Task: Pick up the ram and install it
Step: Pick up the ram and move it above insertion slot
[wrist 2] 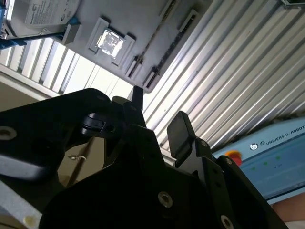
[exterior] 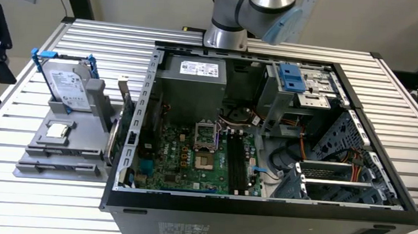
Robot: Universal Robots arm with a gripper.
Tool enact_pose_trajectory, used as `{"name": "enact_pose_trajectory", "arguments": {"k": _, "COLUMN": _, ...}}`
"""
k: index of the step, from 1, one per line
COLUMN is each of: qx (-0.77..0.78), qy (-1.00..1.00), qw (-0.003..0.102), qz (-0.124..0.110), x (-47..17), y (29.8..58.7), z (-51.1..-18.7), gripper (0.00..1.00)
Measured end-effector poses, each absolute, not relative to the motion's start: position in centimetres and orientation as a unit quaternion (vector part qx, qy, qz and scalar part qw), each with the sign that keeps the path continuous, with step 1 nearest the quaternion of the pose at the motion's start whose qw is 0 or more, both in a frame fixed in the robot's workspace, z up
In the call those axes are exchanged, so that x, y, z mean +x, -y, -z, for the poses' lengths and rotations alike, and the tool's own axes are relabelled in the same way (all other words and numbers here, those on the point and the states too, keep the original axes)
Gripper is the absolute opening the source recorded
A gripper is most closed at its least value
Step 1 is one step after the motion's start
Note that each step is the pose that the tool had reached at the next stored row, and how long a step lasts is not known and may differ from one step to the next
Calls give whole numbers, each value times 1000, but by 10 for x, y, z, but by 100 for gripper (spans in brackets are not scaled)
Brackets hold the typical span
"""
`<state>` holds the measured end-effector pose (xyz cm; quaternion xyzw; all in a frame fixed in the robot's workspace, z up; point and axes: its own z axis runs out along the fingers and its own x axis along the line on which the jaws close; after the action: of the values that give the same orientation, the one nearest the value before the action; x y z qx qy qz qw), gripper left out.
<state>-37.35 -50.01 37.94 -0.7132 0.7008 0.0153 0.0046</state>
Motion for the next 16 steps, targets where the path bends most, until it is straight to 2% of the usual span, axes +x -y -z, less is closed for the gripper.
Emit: {"name": "enact_pose_trajectory", "arguments": {"k": 16, "qx": -713, "qy": -701, "qw": 5, "qz": -16, "x": -373, "y": 500, "z": -363, "gripper": 100}}
